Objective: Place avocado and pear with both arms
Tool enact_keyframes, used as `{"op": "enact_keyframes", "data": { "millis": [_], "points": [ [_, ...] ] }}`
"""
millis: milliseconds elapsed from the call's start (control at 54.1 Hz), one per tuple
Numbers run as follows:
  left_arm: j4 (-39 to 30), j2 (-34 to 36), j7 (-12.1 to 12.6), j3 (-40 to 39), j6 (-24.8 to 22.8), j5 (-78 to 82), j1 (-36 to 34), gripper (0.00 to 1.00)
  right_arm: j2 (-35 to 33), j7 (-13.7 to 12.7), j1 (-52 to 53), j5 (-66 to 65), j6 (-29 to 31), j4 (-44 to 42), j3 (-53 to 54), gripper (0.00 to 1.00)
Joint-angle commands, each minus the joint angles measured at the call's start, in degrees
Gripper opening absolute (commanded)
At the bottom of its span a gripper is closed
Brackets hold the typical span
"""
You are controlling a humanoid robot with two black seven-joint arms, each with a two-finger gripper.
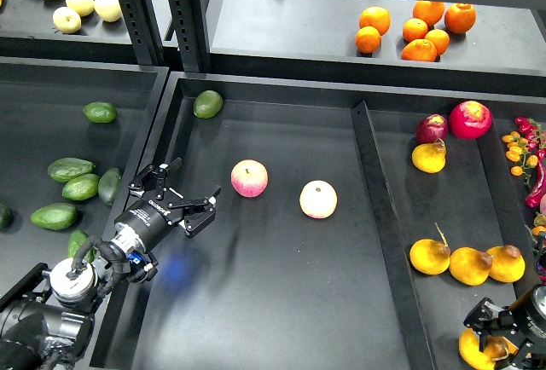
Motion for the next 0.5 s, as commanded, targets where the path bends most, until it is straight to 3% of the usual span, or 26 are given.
{"op": "enact_keyframes", "data": {
  "millis": [0,481],
  "points": [
    [0.0,0.0,0.0,0.0,0.0,0.0,0.0,0.99,1.4,0.0,-0.5,0.0,0.0,-1.2,0.2,0.26],
    [0.0,0.0,0.0,0.0,0.0,0.0,0.0,0.99,4.5,0.0,-1.0,0.0,0.0,-3.8,0.3,0.31]
  ]
}}
